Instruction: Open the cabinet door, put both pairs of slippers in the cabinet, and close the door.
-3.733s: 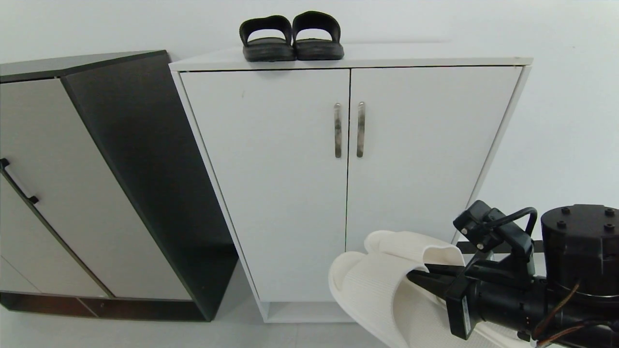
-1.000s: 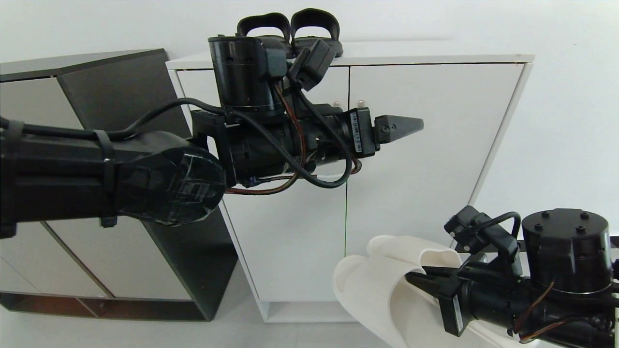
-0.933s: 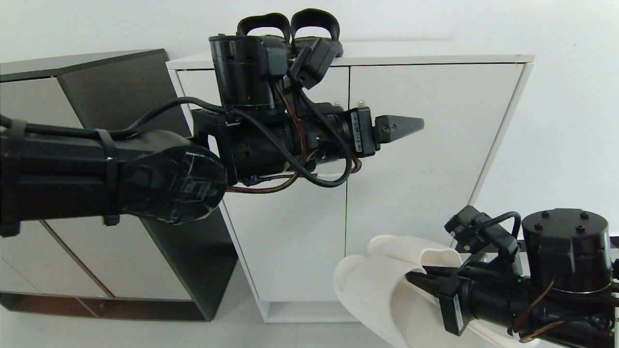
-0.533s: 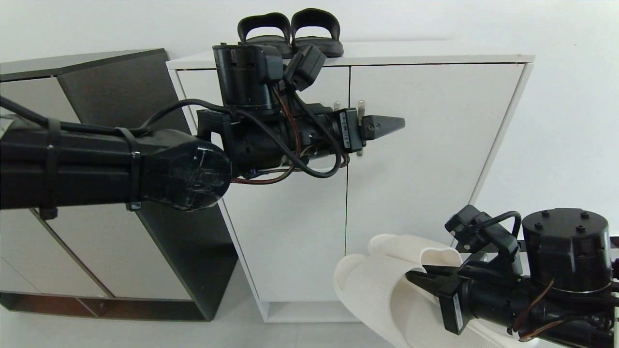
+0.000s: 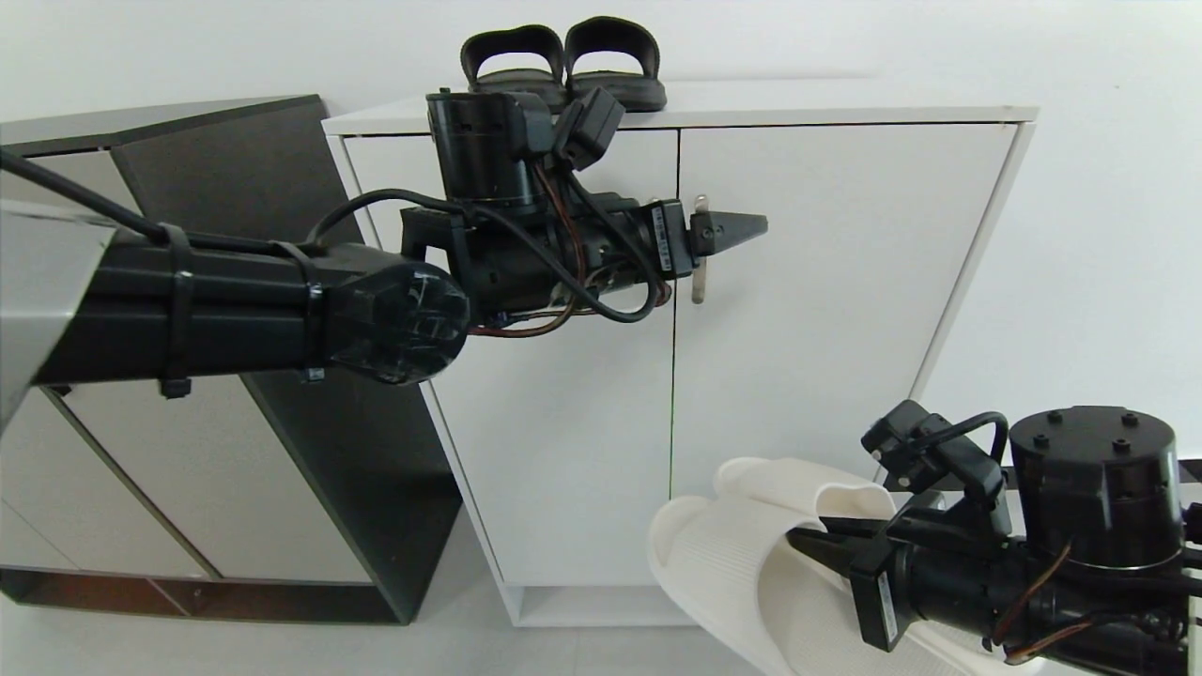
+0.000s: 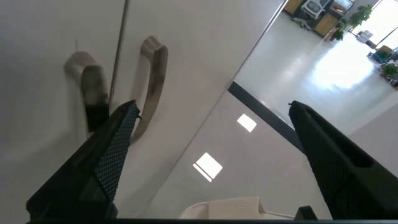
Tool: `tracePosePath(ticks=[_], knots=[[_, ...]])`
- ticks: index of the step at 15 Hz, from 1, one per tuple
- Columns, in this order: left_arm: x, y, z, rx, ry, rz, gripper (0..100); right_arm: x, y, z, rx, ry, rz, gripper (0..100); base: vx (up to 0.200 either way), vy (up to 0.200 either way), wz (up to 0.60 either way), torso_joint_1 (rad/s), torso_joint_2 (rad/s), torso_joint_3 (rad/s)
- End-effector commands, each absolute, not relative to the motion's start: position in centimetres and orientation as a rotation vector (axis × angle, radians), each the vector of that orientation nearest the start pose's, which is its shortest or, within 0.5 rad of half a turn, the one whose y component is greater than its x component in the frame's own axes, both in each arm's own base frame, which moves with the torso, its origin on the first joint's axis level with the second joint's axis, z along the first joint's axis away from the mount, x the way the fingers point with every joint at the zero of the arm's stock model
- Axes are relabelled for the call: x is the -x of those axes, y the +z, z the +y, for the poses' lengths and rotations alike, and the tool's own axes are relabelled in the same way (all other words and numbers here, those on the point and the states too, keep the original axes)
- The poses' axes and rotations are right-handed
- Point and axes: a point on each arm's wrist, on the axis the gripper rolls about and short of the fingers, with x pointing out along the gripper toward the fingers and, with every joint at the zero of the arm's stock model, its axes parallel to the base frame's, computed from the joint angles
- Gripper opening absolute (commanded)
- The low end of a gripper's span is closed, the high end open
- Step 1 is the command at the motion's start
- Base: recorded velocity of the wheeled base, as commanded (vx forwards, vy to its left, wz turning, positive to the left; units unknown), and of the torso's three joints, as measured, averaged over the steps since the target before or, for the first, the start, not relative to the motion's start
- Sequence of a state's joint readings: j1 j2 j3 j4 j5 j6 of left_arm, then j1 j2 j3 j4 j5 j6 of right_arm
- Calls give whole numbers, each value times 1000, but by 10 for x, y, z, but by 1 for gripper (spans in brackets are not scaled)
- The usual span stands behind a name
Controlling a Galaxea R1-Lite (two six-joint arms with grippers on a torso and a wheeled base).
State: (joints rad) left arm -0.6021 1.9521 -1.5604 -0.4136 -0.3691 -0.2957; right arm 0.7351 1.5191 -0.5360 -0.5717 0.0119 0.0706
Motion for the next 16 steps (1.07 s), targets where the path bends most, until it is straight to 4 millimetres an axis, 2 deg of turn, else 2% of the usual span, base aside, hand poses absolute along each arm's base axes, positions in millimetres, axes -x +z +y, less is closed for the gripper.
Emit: tracePosePath(ticks=[1, 6, 7, 10, 11, 15, 16], knots=[[-336, 277, -240, 274, -963, 131, 100, -176, 154, 160, 84, 723, 422, 0, 0, 0, 0, 0, 0, 0], [-341, 277, -246, 273, -966, 136, 100, -177, 155, 160, 83, 723, 420, 0, 0, 0, 0, 0, 0, 0], [-341, 277, -247, 273, -966, 136, 0, -177, 154, 160, 82, 721, 422, 0, 0, 0, 0, 0, 0, 0], [-338, 277, -248, 274, -975, 140, 0, -176, 152, 160, 90, 724, 430, 0, 0, 0, 0, 0, 0, 0], [-331, 278, -250, 274, -990, 148, 0, -170, 146, 156, 127, 766, 439, 0, 0, 0, 0, 0, 0, 0], [-308, 280, -257, 269, -1034, 160, 0, -163, 149, 151, 100, 873, 424, 0, 0, 0, 0, 0, 0, 0], [-294, 281, -257, 264, -1053, 172, 0, -159, 150, 148, 93, 907, 419, 0, 0, 0, 0, 0, 0, 0]])
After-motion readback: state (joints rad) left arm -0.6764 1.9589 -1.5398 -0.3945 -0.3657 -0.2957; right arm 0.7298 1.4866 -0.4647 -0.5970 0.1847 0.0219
